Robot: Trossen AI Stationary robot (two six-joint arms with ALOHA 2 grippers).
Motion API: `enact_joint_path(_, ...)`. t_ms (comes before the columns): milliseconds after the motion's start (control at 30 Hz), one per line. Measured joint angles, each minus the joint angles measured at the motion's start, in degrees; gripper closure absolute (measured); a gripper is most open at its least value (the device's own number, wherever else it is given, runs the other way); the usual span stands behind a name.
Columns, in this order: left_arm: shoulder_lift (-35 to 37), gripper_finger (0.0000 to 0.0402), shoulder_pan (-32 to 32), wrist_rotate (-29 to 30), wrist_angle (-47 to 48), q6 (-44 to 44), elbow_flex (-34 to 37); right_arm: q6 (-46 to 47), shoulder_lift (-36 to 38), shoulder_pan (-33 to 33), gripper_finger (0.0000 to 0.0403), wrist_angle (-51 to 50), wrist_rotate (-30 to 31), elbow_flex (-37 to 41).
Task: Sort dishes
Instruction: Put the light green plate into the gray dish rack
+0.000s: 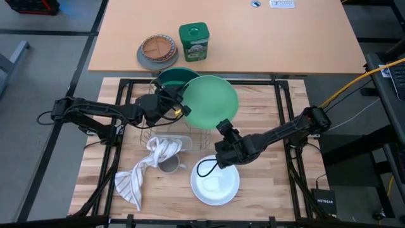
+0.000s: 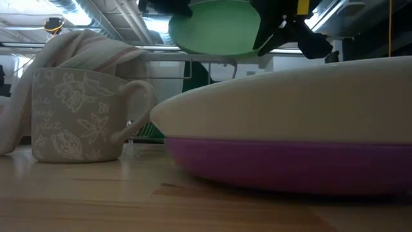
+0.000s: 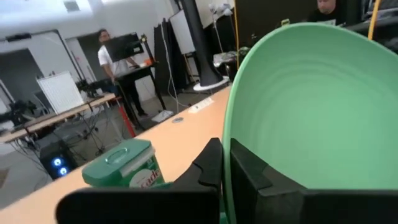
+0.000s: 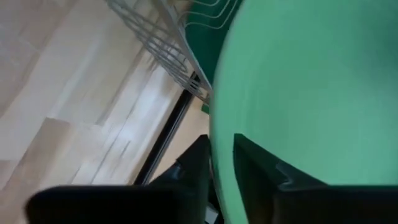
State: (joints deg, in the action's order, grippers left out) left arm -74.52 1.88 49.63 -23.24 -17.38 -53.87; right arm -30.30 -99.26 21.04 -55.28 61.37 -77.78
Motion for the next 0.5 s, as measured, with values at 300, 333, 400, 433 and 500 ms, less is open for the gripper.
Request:
enact_joint_path(300,0.1,0.04,0.1,2.8,-11.0,-17.7,0.1,7.7,0.0,0.0,0.0256,6.8,2.9,0.0)
enact_joint_path(333,0.1,0.04,0.0,3.3,-12.5,-20.4,0.1,9.8,0.1,0.0,0.0254,7.0,2.6,0.0)
enact_joint_path(400,0.1,0.04,0.0,3.6,-14.7,-24.9,0.1,13.7,0.1,0.0,0.0253,7.0,0.6,0.0)
enact_joint_path(433,0.1,0.04,0.1,3.8,-16.0,-27.0,0.1,15.5,0.1,0.0,0.0252,7.0,-1.2,0.0)
enact_joint_path(500,0.1,0.04,0.1,3.8,-18.3,-30.8,0.1,19.8,0.1,0.0,0.0252,6.8,-6.0,0.0)
